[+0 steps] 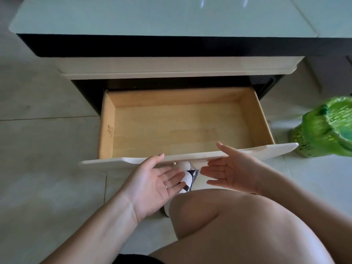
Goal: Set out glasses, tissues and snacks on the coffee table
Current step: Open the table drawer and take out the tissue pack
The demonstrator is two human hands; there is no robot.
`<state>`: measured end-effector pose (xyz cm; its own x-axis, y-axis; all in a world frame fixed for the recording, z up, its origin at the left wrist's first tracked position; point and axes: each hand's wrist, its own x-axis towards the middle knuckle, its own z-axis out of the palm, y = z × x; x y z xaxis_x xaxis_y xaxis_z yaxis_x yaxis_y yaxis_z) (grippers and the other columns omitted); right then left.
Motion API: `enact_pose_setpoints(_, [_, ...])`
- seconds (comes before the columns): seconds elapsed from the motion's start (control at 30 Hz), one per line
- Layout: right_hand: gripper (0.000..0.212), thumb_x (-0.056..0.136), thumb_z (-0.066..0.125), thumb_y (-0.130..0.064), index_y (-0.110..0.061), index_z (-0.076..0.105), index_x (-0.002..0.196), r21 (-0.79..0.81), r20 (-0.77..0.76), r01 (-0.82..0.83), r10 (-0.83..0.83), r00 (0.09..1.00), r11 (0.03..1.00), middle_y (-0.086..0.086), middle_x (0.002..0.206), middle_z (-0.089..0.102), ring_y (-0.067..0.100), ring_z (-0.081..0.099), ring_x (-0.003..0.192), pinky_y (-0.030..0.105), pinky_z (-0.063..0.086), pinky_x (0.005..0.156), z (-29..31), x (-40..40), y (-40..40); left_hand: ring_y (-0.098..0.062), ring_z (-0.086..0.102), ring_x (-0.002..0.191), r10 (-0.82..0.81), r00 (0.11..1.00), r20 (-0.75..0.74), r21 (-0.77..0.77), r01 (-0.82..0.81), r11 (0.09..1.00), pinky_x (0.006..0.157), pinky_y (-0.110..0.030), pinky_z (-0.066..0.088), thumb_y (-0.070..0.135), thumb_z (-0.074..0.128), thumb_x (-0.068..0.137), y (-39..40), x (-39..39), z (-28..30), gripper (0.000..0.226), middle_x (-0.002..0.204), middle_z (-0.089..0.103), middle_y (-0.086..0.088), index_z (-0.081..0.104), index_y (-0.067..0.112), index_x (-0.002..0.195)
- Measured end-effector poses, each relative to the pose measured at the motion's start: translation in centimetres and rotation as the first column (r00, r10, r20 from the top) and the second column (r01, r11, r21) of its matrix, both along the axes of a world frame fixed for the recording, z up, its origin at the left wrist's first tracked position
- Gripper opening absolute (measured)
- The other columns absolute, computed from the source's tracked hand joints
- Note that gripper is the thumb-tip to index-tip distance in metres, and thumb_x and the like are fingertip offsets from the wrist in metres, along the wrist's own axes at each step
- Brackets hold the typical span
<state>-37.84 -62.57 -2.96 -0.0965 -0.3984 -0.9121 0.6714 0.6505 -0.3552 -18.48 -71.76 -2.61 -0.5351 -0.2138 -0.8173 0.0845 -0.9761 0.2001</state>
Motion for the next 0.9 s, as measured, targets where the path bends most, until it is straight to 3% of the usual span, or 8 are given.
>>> enact_pose_setpoints(0.13, [0.082,0.085,0.053,-0.053,0.01,0.036,0.135,-0.037,0.055,0.035,-0.033,0.998,0.999,0.021,0.115,0.06,0.029,0.062,0.105,0.049,0.047,0.093,0.0,-0.7,-1.2,-0.037,0.055,0.115,0.09,0.996,-0.027,-0.019,-0.09,0.996,0.098,-0.046,0.044,0.031,0.05,0.09,-1.3,-0.4,-0.3,0.056,0.115,0.054,-0.024,0.045,-0.012,0.126])
enact_pose_setpoints(0.27, [0.09,0.085,0.053,-0.054,0.012,0.026,0.14,-0.085,0.073,0.053,-0.047,0.996,0.995,0.023,0.138,0.045,0.032,0.055,0.118,0.048,0.048,0.092,0.1,-1.7,-3.3,-0.036,0.053,0.122,0.139,0.987,-0.084,-0.032,-0.143,0.989,0.099,-0.049,0.045,0.035,0.051,0.089,-3.4,-1.4,-0.3,0.059,0.131,0.052,-0.026,0.048,-0.015,0.122])
enact_pose_setpoints(0.37, [0.094,0.085,0.053,-0.053,0.013,0.019,0.142,-0.122,0.076,0.083,-0.074,0.994,0.989,0.024,0.143,0.039,0.033,0.052,0.121,0.047,0.047,0.093,0.2,-2.4,-5.6,-0.037,0.052,0.122,0.162,0.982,-0.095,-0.058,-0.167,0.984,0.097,-0.049,0.046,0.035,0.052,0.089,-5.3,-2.5,-0.4,0.061,0.13,0.052,-0.025,0.046,-0.015,0.123])
enact_pose_setpoints(0.53, [0.082,0.088,0.053,-0.044,0.014,0.024,0.14,-0.162,0.046,0.132,-0.126,0.991,0.978,0.02,0.135,0.045,0.031,0.056,0.113,0.045,0.047,0.09,0.2,-3.6,-10.1,-0.039,0.054,0.12,0.221,0.971,-0.093,-0.112,-0.231,0.967,0.094,-0.051,0.049,0.027,0.049,0.089,-8.7,-5.1,-0.7,0.055,0.12,0.05,-0.024,0.041,-0.011,0.129])
enact_pose_setpoints(0.73, [0.089,0.086,0.059,-0.043,0.008,0.015,0.145,-0.188,0.03,0.152,-0.149,0.988,0.97,0.019,0.147,0.035,0.031,0.057,0.111,0.046,0.043,0.101,-0.5,-5.6,-13.4,-0.042,0.057,0.112,0.238,0.964,-0.117,-0.142,-0.254,0.957,0.094,-0.05,0.047,0.025,0.048,0.09,-11.8,-7.3,-0.5,0.051,0.13,0.049,-0.028,0.041,-0.015,0.123])
enact_pose_setpoints(0.9, [0.071,0.085,0.059,-0.032,0.012,0.032,0.134,-0.242,0.03,0.213,-0.212,0.977,0.946,0.02,0.131,0.047,0.03,0.061,0.107,0.045,0.047,0.096,-0.8,-6.4,-15.0,-0.04,0.06,0.11,0.234,0.962,-0.139,-0.166,-0.255,0.953,0.086,-0.05,0.053,0.019,0.048,0.088,-13.6,-8.5,-0.7,0.048,0.132,0.049,-0.027,0.041,-0.011,0.126])
